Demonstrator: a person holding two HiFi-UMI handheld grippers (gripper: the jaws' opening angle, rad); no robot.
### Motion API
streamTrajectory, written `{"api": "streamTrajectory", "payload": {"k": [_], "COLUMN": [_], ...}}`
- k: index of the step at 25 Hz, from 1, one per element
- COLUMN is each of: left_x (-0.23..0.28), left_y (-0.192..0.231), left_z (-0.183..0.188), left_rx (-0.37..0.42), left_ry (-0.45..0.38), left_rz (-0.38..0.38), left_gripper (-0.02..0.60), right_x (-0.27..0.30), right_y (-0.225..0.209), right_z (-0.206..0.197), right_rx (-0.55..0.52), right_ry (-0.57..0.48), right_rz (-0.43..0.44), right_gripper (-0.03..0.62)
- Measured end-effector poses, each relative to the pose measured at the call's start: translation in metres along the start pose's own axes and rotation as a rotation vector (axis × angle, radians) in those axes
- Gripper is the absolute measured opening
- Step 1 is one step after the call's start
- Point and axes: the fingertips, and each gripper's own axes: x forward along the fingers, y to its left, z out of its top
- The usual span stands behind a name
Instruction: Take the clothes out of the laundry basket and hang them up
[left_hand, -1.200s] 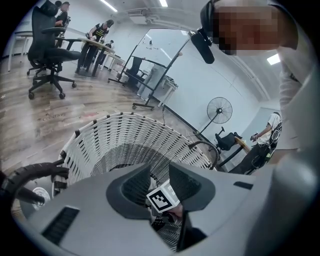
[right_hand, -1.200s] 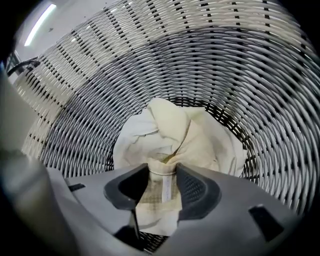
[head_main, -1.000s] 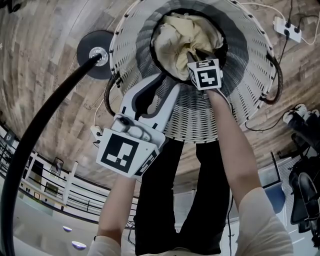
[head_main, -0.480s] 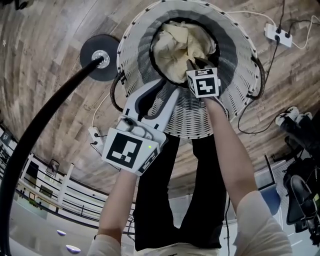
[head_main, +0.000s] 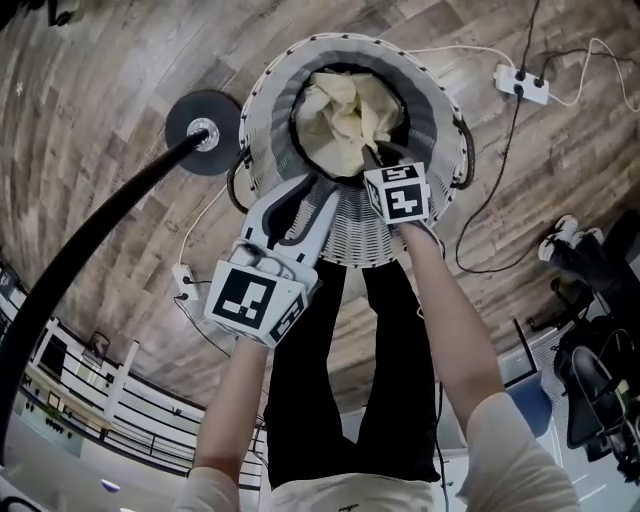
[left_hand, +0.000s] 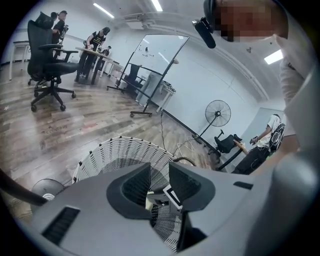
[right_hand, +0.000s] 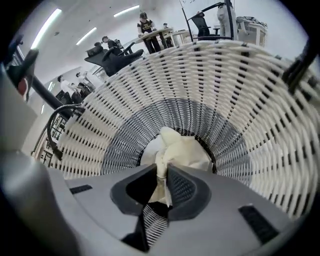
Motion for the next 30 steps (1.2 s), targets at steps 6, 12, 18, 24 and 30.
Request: {"api": "streamTrajectory", "payload": {"k": [6, 12, 18, 24, 30], "left_x": [-0.019, -0.039, -0.057, -0.088, -0.119], "left_y": [-0.019, -0.044, -0.072, -0.099, -0.124], "left_z": [0.016, 0.032, 0.050, 0.067, 0.092], "left_rx": [0.014, 0.020, -0.004, -0.008, 0.017], "left_ry": [-0.009, -0.029, -0.065, -0.090, -0.133], "left_rz": [0.011, 0.021, 0.047, 0.092, 0.148], "left_gripper": [0.124, 0.124, 0.123, 0.123, 0.121], "right_x": [-0.052, -0.105, -0.158, -0.221, -0.285], "right_y": [0.006, 0.018, 0.029, 0.047, 0.062], "right_z": [0.017, 0.033, 0.049, 0.068, 0.097], "right_rx": [-0.016, -0.037, -0.058, -0.133, -0.204], "right_ry": [-0.032, -0.068, -0.114, -0.159, -0.217], "right_rz": [0.004, 0.016, 0.050, 0.091, 0.137], "right_gripper": [0.061, 0.060, 0.054, 0.052, 0.051]}}
